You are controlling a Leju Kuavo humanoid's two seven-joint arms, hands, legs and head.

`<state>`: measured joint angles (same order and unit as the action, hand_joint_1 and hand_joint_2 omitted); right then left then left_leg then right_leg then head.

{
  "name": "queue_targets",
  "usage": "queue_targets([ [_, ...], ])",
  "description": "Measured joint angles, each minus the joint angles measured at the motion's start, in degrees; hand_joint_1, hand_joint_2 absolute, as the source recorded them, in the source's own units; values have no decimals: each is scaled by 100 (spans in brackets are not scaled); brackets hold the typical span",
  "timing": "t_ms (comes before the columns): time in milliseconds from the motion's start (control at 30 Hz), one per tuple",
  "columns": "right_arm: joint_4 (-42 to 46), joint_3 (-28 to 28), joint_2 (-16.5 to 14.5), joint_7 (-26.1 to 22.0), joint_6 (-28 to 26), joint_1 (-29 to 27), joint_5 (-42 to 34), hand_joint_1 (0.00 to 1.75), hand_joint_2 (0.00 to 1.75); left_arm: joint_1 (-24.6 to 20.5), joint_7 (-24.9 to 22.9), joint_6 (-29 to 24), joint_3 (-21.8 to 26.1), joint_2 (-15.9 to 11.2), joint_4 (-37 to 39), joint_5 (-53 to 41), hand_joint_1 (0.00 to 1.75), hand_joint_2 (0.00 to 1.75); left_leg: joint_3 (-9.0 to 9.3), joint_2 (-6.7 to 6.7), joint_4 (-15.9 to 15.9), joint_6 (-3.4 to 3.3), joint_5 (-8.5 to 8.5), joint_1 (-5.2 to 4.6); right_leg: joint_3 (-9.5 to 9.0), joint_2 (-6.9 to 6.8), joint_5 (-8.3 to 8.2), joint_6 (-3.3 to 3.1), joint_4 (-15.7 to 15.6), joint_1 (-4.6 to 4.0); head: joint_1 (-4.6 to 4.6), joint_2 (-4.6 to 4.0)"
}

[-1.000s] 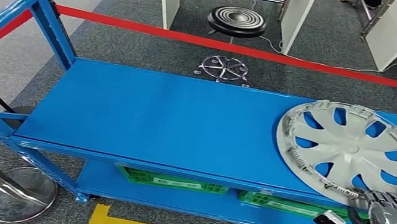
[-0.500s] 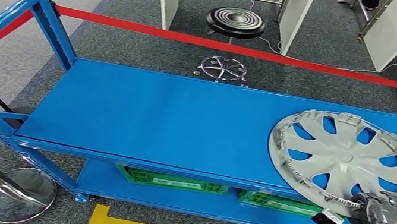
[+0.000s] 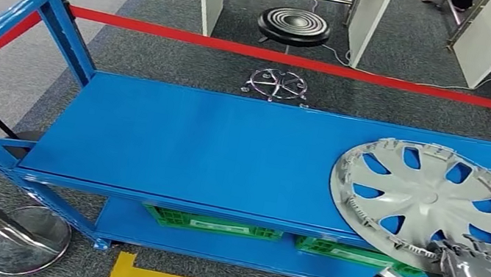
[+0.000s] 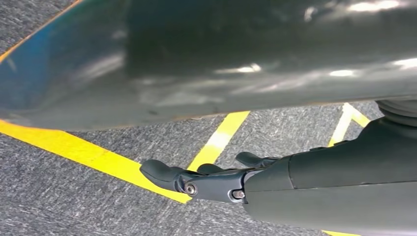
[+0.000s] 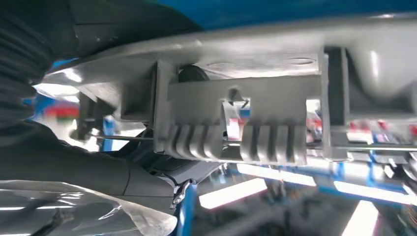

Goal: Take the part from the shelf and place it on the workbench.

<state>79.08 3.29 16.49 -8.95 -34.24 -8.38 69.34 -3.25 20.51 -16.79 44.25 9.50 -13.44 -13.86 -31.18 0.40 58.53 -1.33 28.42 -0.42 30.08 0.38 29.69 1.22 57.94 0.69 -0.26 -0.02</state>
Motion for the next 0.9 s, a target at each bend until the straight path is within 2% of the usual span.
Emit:
queue_targets([
  [133, 476, -69, -111, 141, -406, -204, 733, 175, 175, -1, -35, -3, 44, 1, 0, -44, 0, 0, -14, -10, 0, 0, 0, 0, 11, -10, 6, -1, 0, 0, -1, 0],
  [300, 1241, -66, -357, 66, -458, -458, 1364, 175, 175, -2, -58, -4, 67, 8, 0, -102, 0, 0, -34, -14, -1, 0, 0, 0, 29, -16, 11, -2, 1, -1, -1, 0],
  [633, 2178, 11, -719, -244, -458, -605, 1544, 175, 175, -4, -73, -4, 72, 38, 0, -174, 0, 0, -46, -14, 0, 0, 1, -1, 40, -18, 12, -2, 1, 0, 0, 0],
  [900, 2946, 318, -1152, -1070, -458, -589, 1442, 175, 175, -6, -73, -4, 78, 46, 0, -260, 0, 0, -47, -14, 0, 0, 1, -2, 42, -19, 12, -2, 1, 0, 0, 0],
])
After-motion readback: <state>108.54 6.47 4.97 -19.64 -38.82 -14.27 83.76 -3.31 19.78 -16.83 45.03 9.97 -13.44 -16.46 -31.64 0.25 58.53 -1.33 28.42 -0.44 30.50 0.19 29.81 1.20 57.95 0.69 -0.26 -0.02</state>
